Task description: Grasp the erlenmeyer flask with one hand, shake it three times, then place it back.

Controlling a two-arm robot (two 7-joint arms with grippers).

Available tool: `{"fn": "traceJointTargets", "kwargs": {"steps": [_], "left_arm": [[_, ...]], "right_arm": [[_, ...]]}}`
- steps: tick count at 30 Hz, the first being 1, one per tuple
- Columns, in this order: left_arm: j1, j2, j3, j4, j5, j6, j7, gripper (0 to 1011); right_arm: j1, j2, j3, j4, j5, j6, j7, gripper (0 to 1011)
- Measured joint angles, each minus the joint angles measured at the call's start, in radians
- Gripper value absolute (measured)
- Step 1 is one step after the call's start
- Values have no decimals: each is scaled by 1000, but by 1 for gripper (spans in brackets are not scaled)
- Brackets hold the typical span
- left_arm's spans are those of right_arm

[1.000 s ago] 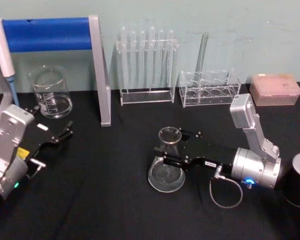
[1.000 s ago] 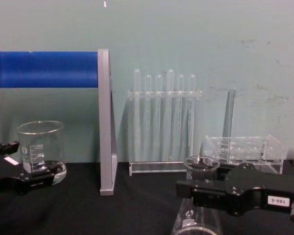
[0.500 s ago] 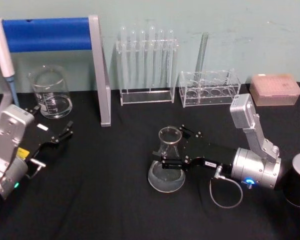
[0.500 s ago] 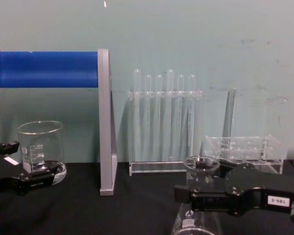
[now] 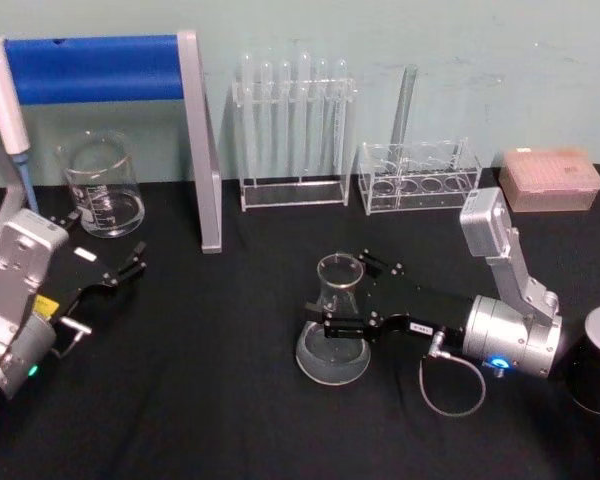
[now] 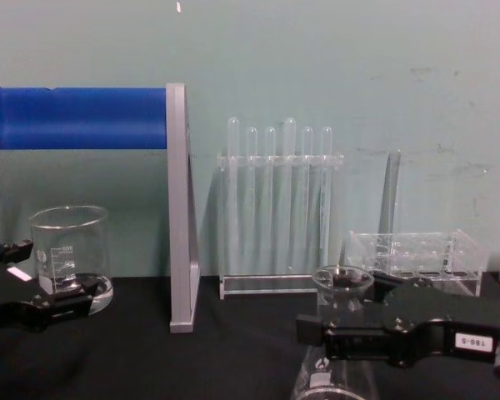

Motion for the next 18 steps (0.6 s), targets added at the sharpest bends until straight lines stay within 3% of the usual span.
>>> {"fn": "traceJointTargets", "kwargs": {"steps": [7,18], "left_arm": [[0,0,0,0,0,0,0,1001],[0,0,0,0,0,0,0,1001]], "right_arm": [[-1,1,0,0,0,0,0,1000],[-24,31,15,-27,6,-10,3,1000]]}}
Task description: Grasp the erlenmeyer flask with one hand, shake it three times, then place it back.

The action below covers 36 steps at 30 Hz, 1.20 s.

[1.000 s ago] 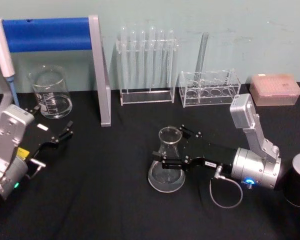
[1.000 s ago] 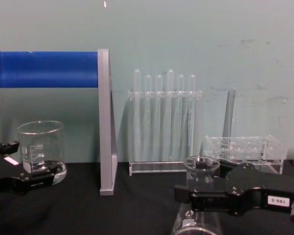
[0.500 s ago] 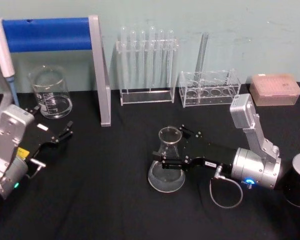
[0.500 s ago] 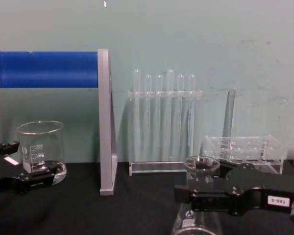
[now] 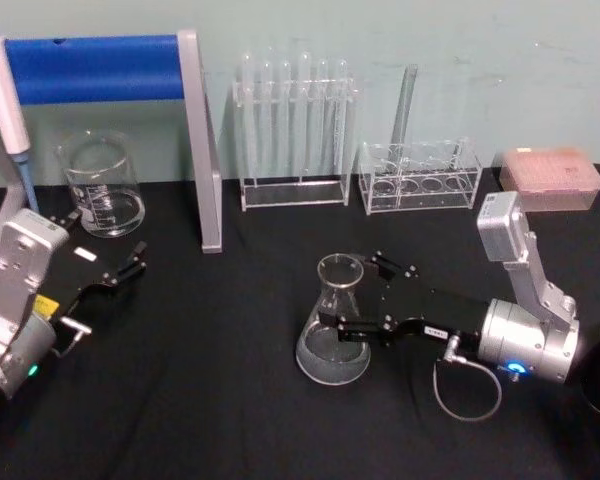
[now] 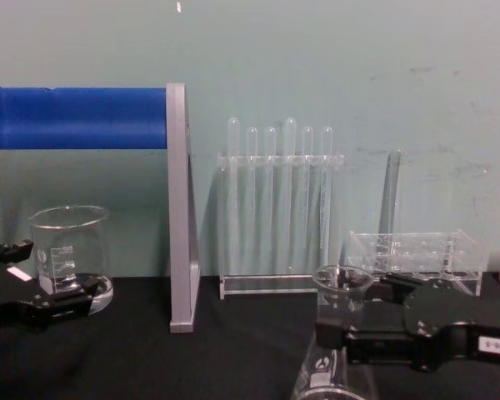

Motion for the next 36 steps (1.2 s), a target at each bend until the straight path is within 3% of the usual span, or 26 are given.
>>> {"fn": "traceJointTargets", "kwargs": {"steps": [11,22,28,36], "left_arm": [[0,0,0,0,0,0,0,1001],[0,0,0,0,0,0,0,1001],[0,0,0,0,0,0,0,1001],[0,0,0,0,0,0,0,1001]], "right_arm": [[-56,64,20,-72,-11,-20,-7,1000],[-143,111,98,-138,-13,-22,-98,1000],[-191,97,163,-156,-12,-39,-183,1000],[-219,16,234,-156,-10,-19,-342,1000]]}}
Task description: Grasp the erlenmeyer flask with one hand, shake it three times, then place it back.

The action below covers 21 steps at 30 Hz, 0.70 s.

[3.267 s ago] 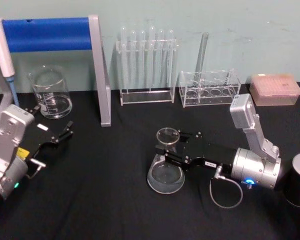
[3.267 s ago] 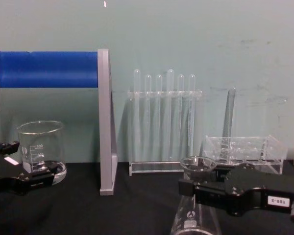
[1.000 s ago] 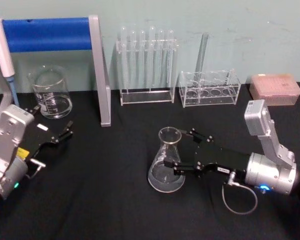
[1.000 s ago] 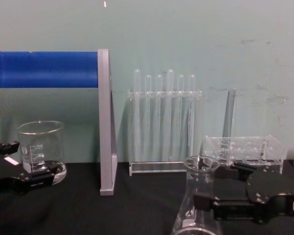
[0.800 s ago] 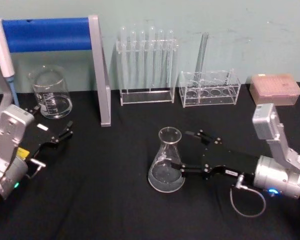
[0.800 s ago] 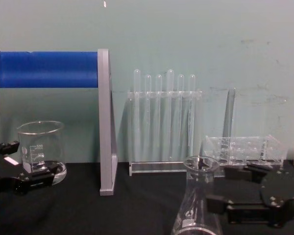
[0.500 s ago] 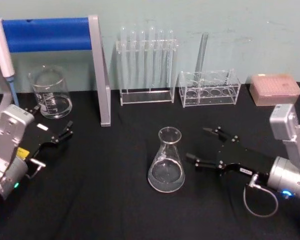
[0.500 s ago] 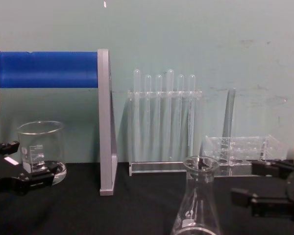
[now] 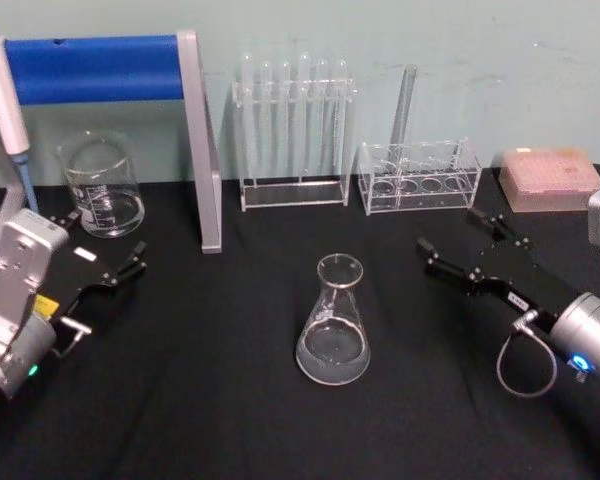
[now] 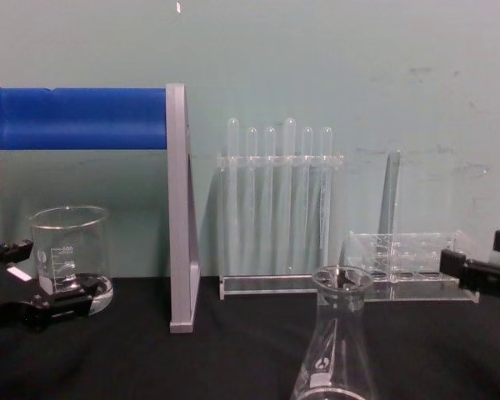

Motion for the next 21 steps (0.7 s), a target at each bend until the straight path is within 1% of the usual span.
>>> {"fn": "traceJointTargets", "kwargs": {"steps": [1,2,3,4,8,9,11,12,16,21], "left_arm": [[0,0,0,0,0,0,0,1001],[0,0,0,0,0,0,0,1001],[0,0,0,0,0,0,0,1001],[0,0,0,0,0,0,0,1001],[0,0,0,0,0,0,0,1001],[0,0,0,0,0,0,0,1001],[0,0,0,0,0,0,0,1001],[0,0,0,0,0,0,0,1001],[0,0,0,0,0,0,0,1001],[0,0,0,0,0,0,0,1001]], "right_arm": [[0,-8,4,2,-5,3,-15,1000],[2,-24,8,6,-18,7,-45,1000],[4,-31,10,8,-24,8,-57,1000],[8,-47,14,13,-38,9,-85,1000],[18,-75,21,24,-72,12,-140,1000],[22,-89,24,30,-87,16,-163,1000],[27,-103,27,36,-101,23,-188,1000],[32,-114,28,41,-115,35,-209,1000],[47,-136,30,61,-145,67,-250,1000],[63,-156,28,88,-175,104,-275,1000]]}}
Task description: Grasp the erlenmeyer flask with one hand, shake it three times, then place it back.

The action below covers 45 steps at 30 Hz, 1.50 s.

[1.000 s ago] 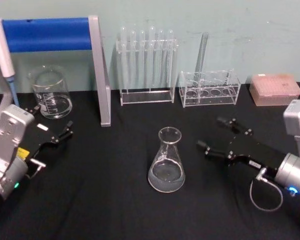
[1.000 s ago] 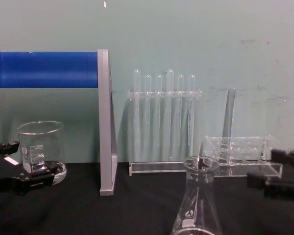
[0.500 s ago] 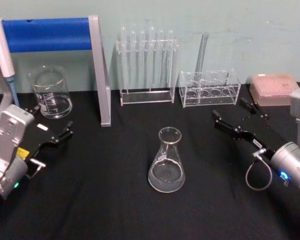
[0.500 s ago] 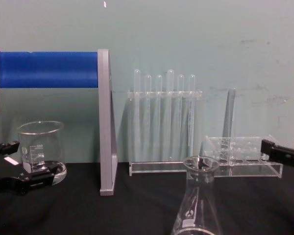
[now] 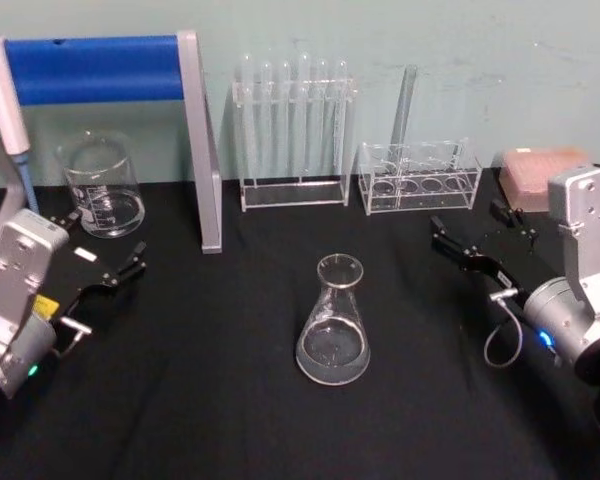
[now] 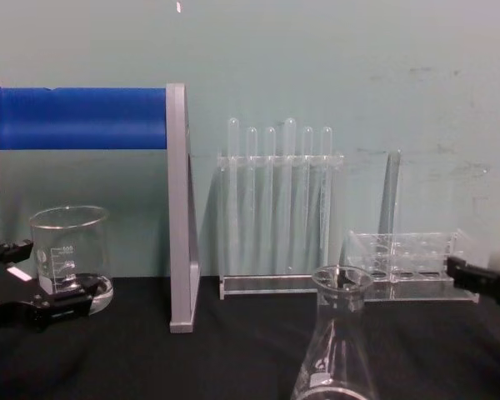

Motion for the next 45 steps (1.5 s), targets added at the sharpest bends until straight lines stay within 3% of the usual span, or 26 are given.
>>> {"fn": "traceJointTargets", "kwargs": {"steps": [7,11,24,45], "left_arm": [[0,0,0,0,0,0,0,1001],[0,0,0,0,0,0,0,1001],[0,0,0,0,0,0,0,1001],[0,0,0,0,0,0,0,1001]], "right_arm": [[17,-23,4,34,-23,81,-18,1000],[20,-29,6,42,-35,99,-18,1000],[14,-42,25,44,-55,108,20,1000],[15,-42,23,43,-55,109,11,1000]]}}
